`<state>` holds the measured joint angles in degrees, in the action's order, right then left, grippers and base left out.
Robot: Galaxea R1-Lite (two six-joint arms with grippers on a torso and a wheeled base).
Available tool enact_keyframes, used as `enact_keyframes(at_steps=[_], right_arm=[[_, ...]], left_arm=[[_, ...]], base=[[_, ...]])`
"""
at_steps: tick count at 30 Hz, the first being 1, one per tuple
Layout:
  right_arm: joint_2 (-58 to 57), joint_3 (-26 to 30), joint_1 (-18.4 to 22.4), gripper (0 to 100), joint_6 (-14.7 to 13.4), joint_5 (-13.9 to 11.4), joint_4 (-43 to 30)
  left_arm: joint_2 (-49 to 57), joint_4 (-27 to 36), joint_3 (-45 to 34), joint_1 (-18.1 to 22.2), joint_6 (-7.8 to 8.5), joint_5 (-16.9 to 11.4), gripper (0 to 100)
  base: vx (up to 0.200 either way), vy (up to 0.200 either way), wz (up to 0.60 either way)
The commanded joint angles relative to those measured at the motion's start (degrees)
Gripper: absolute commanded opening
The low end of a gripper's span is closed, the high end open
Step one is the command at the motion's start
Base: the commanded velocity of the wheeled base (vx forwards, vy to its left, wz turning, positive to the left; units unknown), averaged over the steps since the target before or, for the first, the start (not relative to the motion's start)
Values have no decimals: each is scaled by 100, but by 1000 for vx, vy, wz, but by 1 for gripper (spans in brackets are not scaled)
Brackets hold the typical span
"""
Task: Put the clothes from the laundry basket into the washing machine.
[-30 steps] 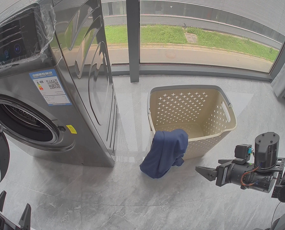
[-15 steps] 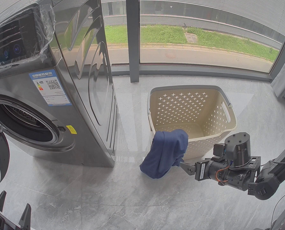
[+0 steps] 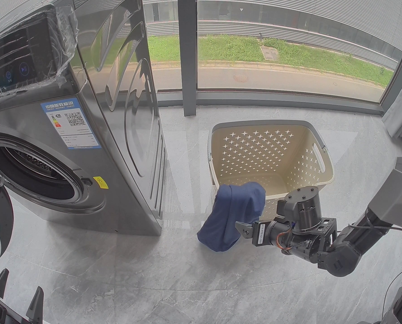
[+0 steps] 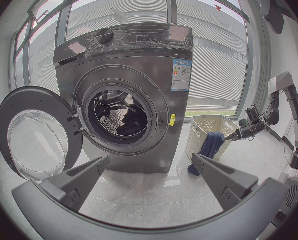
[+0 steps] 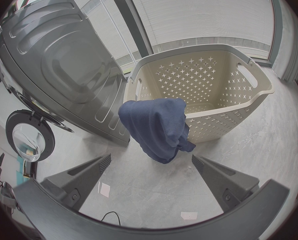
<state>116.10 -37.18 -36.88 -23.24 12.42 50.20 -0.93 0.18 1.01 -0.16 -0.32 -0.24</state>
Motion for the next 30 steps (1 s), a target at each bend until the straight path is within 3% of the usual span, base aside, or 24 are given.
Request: enact_keyframes(at_steps=[1, 8, 30], right_arm=[[527, -395, 31, 100, -93, 6, 16], [914, -782, 67, 100, -120, 155, 42], [1881, -1749, 225, 100, -67, 155, 614]], left_arm=[[93, -1, -92, -2, -3, -2, 100], [93, -1, -92, -2, -3, 7, 100], [93, -1, -92, -2, -3, 16, 100]], base=[[0, 0, 0], [0, 0, 0], [0, 0, 0]])
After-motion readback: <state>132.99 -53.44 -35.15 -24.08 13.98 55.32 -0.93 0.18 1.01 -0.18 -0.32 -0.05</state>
